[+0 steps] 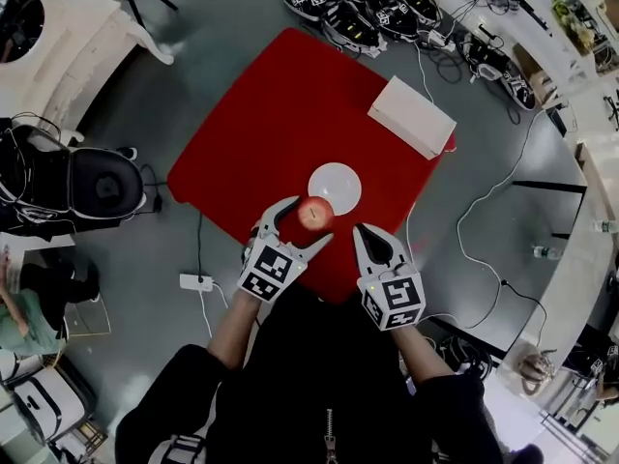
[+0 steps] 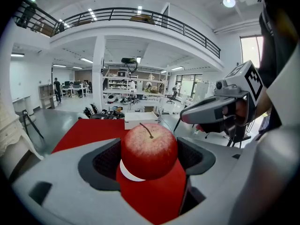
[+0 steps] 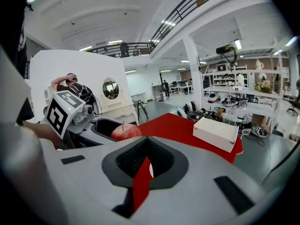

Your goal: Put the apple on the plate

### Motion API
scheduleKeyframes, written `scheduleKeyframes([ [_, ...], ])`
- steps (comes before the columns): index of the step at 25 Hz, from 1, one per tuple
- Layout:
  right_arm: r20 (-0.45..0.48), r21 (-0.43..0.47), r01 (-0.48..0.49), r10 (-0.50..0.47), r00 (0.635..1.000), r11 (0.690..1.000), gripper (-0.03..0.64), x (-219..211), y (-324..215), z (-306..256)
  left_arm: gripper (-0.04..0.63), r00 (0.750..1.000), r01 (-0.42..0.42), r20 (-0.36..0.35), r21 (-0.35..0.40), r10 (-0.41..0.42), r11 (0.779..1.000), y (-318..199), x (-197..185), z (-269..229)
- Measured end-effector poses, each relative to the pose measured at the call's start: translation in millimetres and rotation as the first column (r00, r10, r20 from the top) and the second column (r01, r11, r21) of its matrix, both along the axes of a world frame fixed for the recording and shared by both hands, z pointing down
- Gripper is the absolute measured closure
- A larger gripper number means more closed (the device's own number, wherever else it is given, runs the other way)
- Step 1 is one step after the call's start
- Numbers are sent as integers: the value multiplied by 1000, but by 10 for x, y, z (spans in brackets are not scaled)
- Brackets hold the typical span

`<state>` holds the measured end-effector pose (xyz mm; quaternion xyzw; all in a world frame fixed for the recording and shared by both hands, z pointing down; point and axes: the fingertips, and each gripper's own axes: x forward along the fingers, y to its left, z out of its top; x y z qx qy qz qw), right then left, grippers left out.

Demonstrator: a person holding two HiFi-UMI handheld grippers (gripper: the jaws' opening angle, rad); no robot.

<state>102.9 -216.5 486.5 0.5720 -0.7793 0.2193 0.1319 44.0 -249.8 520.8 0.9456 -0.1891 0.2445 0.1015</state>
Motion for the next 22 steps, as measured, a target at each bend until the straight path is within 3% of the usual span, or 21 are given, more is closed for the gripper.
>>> scheduleKeyframes([
  [22,21,-25,-11,12,1000,1000,606,290,-215,51,232,1000,20,14,-19,-20,1000,-301,306,165],
])
